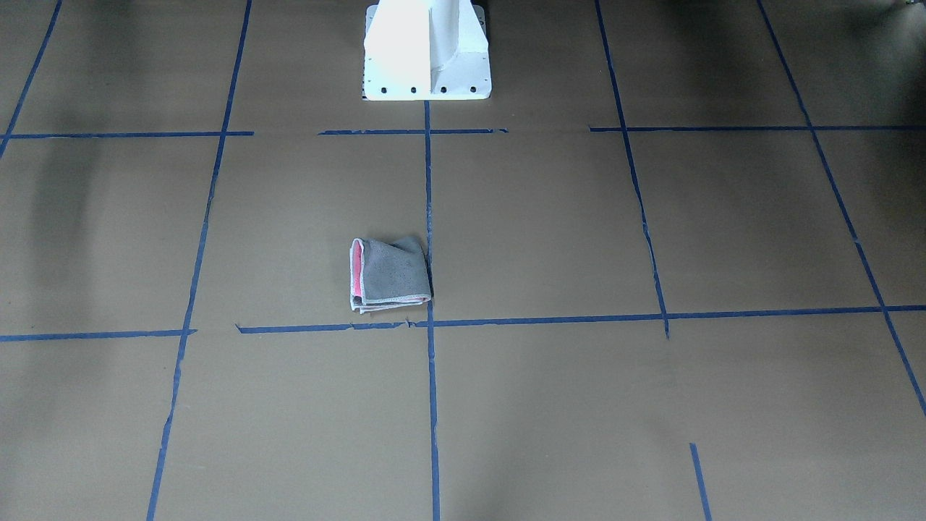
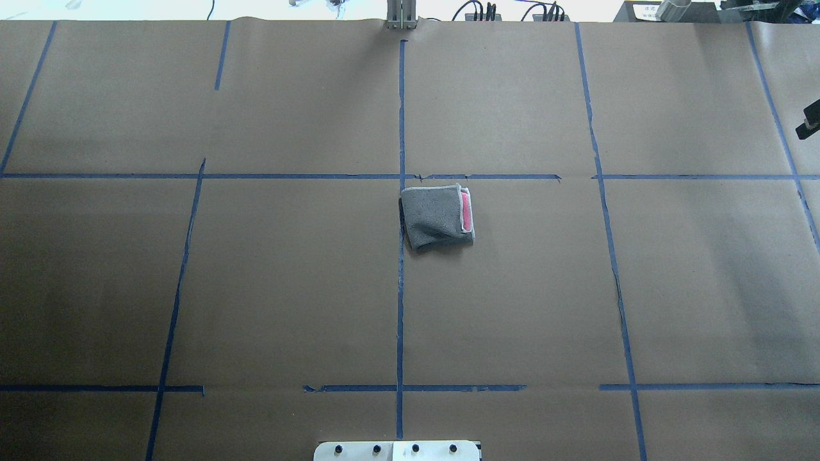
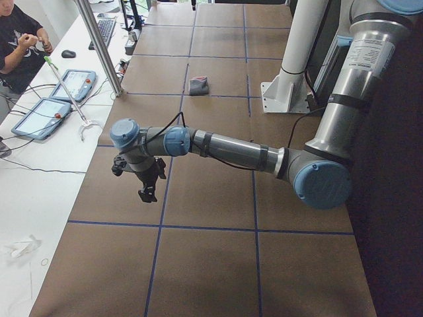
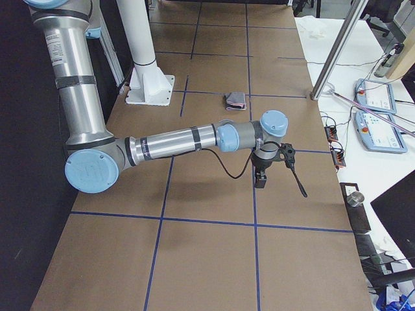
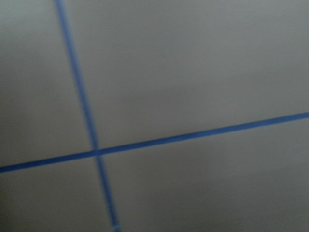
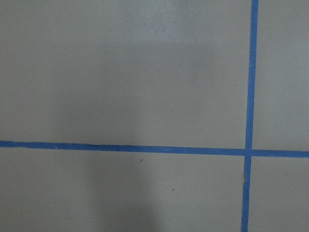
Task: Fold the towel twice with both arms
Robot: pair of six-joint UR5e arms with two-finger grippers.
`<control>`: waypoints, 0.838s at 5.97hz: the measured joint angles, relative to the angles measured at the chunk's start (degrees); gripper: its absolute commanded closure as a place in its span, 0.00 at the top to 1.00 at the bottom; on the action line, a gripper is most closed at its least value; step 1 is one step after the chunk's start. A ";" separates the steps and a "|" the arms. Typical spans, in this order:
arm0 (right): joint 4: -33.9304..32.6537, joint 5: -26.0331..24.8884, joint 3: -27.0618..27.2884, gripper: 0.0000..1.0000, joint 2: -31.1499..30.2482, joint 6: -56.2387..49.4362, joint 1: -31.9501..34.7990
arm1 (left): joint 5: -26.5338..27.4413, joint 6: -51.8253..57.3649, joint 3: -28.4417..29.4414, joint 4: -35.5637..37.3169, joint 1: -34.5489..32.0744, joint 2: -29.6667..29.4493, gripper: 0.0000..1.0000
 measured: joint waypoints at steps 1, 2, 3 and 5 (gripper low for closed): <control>0.09 -0.16 -0.03 1.00 -0.47 -0.11 0.03 | -0.01 3.82 0.96 -2.98 -1.91 3.99 1.00; 0.33 -0.33 -0.06 1.00 -1.03 -0.17 0.09 | -0.05 4.73 1.04 -7.15 -2.77 7.69 1.00; 0.48 -0.31 -0.01 1.00 -1.56 -0.21 0.16 | -0.06 4.07 0.88 -10.15 -3.04 9.94 1.00; 0.61 -0.17 0.24 1.00 -3.01 -0.24 0.65 | -0.08 -6.64 -1.44 -11.21 -3.13 10.58 1.00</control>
